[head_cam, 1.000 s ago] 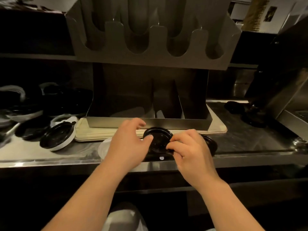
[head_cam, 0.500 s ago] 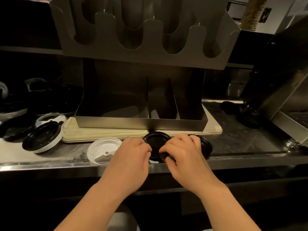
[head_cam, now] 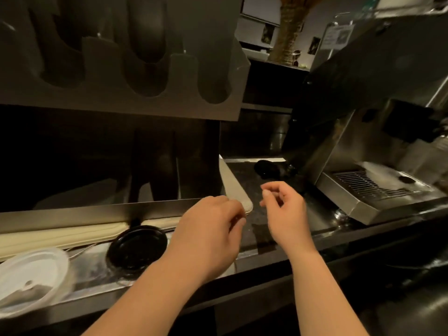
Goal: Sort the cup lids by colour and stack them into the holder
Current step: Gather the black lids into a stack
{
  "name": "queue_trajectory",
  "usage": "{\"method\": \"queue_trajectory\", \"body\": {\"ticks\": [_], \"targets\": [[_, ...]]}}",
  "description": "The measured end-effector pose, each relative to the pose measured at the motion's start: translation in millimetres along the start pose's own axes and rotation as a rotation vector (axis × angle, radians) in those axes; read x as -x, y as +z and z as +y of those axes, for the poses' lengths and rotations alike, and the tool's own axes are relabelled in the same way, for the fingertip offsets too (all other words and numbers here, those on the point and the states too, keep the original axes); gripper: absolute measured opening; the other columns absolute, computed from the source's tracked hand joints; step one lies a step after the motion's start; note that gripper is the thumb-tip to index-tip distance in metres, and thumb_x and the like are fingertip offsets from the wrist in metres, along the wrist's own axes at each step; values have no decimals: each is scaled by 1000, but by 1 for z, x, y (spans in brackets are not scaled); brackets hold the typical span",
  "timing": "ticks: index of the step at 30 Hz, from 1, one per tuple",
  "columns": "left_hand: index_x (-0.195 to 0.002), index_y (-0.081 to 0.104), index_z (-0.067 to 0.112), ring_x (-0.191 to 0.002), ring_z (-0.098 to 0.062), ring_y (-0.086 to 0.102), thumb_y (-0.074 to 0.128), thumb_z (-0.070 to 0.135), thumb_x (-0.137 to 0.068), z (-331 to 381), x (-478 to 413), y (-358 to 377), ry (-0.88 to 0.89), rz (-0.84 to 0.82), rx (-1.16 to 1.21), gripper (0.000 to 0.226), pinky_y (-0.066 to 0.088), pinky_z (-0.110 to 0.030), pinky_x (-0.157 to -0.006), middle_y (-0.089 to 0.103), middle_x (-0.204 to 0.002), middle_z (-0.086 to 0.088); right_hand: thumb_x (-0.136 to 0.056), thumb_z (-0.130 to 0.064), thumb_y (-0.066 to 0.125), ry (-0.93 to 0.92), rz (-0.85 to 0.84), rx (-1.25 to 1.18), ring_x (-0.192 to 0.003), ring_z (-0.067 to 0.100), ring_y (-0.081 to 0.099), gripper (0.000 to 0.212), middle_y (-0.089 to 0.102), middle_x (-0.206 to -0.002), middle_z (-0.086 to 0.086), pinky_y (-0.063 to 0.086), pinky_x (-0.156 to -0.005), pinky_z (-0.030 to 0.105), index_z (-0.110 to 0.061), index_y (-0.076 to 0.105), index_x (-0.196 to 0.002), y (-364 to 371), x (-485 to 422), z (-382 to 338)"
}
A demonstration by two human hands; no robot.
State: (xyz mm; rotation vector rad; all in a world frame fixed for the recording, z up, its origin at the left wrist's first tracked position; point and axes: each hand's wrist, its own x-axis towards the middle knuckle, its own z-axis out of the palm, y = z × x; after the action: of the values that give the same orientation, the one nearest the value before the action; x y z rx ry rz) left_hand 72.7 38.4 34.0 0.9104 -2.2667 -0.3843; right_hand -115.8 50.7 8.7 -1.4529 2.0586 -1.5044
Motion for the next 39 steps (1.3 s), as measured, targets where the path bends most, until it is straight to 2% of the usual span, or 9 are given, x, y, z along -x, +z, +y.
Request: {"method": "queue_trajectory", "body": {"ticks": [3, 6, 11, 16, 19, 24, 29, 34, 39], "targets": [[-104, 67, 31, -93, -4, 56, 57, 36, -96, 1, -14, 15, 21, -18, -12, 13, 53, -29, -83, 63, -96, 15, -97, -31, 62, 67, -10, 337, -112, 16, 55, 23, 61, -117, -7, 50, -94, 41, -33, 63, -120, -11, -42, 29], [-100, 68, 33, -90, -1, 57, 58, 38, -94, 1, -23, 21, 1, -15, -24, 12, 54, -27, -79, 62, -90, 18, -95, -44, 60, 151, -57, 633, -130, 29, 41, 43, 50, -139, 1, 38, -104, 48, -30, 54, -135, -13, -87, 44], [-92, 66, 40, -86, 5, 55, 54, 49, -91, -2, -24, 22, -28, -24, -45, 15, 53, -21, -75, 58, -82, 26, -89, -68, 54, 388, -135, 757, -139, 37, 33, 78, 37, -153, 9, 33, -109, 58, -26, 34, -152, 3, -160, 64], [-90, 65, 41, -88, 5, 56, 57, 49, -90, -5, -24, 19, -51, -17, -82, 11, 53, -20, -73, 59, -82, 28, -80, -87, 41, 421, -183, 795, -145, 41, 28, 106, 33, -158, 14, 26, -112, 64, -15, 24, -157, 20, -186, 90], [-91, 64, 41, -86, 6, 56, 51, 54, -89, -7, -25, 21, -58, -28, -99, 18, 54, -21, -74, 59, -83, 27, -73, -94, 36, 428, -205, 838, -147, 43, 23, 117, 31, -160, 15, 21, -113, 66, -13, 28, -156, 28, -193, 96], [-89, 62, 41, -86, 4, 56, 42, 57, -87, -5, -22, 17, -59, -26, -62, 26, 52, -21, -74, 59, -82, 26, -75, -94, 35, 240, -163, 979, -134, 37, 40, 110, 48, -146, 14, 37, -105, 56, -9, 48, -144, 37, -196, 101], [-88, 62, 41, -84, 5, 56, 37, 60, -85, -7, -16, 14, -65, -5, -44, 32, 52, -20, -71, 58, -80, 27, -77, -92, 32, 94, -63, 966, -116, 32, 54, 103, 62, -124, 12, 47, -94, 46, -7, 62, -126, 34, -185, 97], [-84, 62, 40, -85, 5, 56, 44, 55, -86, -4, -10, 6, -87, 13, -25, 23, 43, -12, -63, 57, -74, 27, -75, -93, 31, -75, 30, 934, -112, 27, 57, 98, 63, -121, 7, 51, -93, 42, -13, 61, -124, 35, -166, 83], [-86, 64, 39, -90, 6, 55, 52, 50, -87, 5, 0, -1, -84, 24, 1, 17, 45, -10, -64, 60, -77, 25, -75, -90, 41, -91, 45, 794, -104, 30, 59, 89, 64, -110, 7, 52, -92, 45, -18, 50, -127, 31, -138, 68]]}}
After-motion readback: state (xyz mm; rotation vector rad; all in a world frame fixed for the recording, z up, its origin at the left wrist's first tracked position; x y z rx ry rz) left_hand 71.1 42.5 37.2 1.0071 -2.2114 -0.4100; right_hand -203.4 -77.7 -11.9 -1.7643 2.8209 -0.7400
